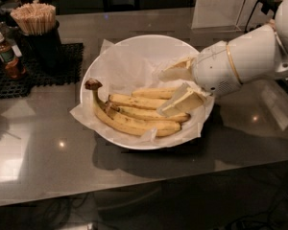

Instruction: Pick banana from white bowl

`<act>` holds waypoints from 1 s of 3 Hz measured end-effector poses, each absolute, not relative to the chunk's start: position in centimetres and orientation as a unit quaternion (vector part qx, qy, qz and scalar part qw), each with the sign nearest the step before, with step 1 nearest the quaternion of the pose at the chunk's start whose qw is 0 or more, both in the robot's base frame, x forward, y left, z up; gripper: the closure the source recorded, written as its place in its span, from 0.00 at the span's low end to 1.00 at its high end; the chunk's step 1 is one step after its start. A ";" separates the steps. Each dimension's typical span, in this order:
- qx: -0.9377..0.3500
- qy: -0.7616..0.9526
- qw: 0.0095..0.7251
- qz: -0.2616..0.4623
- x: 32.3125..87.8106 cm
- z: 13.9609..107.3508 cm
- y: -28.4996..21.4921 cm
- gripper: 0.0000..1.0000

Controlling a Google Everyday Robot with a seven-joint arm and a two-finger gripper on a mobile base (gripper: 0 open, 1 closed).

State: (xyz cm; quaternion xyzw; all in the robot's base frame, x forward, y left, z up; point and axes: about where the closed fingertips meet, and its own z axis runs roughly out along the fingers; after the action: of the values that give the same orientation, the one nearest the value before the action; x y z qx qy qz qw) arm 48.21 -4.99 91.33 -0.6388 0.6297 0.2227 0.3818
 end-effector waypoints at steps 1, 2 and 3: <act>-0.625 0.634 0.386 0.242 48.7 90.4 -4.7 0.43; -0.607 0.650 0.385 0.245 49.6 89.7 -5.6 0.61; -0.584 0.669 0.393 0.240 50.3 89.7 -7.0 0.85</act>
Offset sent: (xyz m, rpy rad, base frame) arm 0.0266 -0.0219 -0.0273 0.0596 0.0925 -0.1113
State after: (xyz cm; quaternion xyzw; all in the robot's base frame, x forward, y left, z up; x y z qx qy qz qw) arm 50.32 -7.00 89.69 -0.5839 0.6685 0.2396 0.3933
